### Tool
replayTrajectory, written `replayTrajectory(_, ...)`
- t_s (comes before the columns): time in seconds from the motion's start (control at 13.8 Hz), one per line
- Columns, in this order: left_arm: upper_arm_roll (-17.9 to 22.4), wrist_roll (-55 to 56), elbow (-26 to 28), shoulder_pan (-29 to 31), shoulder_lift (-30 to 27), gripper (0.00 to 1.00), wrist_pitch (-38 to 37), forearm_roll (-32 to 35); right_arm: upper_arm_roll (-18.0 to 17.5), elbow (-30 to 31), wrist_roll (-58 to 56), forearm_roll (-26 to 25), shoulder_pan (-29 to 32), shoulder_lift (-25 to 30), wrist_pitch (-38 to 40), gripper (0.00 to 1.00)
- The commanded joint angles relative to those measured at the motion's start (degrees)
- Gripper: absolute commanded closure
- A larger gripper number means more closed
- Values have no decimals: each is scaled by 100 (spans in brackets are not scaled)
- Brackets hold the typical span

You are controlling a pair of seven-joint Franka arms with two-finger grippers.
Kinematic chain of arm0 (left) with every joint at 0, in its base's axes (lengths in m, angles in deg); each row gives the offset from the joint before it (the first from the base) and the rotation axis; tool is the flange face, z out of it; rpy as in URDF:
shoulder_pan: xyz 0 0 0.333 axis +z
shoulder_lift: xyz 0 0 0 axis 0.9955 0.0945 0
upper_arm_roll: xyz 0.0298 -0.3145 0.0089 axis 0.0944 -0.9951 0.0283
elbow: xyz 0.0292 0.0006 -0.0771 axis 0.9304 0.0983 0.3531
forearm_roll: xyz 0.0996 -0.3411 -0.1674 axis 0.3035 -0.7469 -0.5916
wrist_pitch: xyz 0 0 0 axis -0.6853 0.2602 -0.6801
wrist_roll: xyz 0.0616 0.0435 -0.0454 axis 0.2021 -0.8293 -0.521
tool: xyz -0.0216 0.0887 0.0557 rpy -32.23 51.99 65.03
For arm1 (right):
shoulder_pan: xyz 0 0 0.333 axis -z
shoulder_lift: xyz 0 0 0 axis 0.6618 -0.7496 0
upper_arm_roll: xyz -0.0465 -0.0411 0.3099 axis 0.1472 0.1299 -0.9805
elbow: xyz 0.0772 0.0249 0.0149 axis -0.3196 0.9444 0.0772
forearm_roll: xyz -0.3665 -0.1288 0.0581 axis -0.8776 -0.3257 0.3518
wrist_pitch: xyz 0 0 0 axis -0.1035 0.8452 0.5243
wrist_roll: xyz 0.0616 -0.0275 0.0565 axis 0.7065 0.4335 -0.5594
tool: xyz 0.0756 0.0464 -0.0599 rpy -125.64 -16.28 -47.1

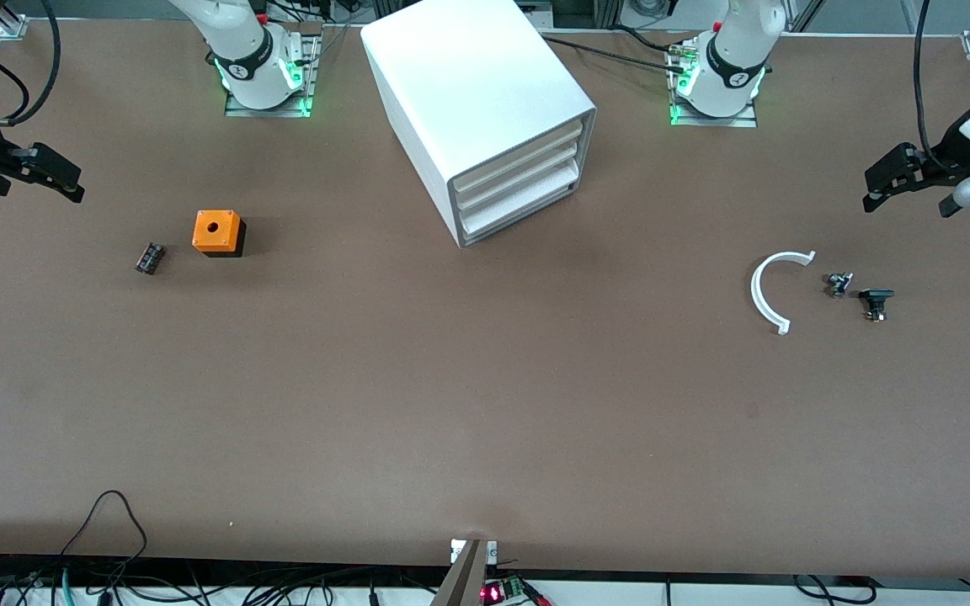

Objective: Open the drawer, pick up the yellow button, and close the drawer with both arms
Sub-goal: 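Reach the left gripper toward the white cabinet's drawer handle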

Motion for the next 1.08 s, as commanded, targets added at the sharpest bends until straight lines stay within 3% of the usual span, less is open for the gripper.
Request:
replayTrajectory(0.0, 16, -103, -132, 13, 8, 0, -116, 48, 19, -114, -78, 103, 2, -14, 107, 0)
replayTrajectory(1.01, -55, -69, -465, -65, 349, 0, -212, 57, -33, -176, -69, 103, -7, -32, 46, 0)
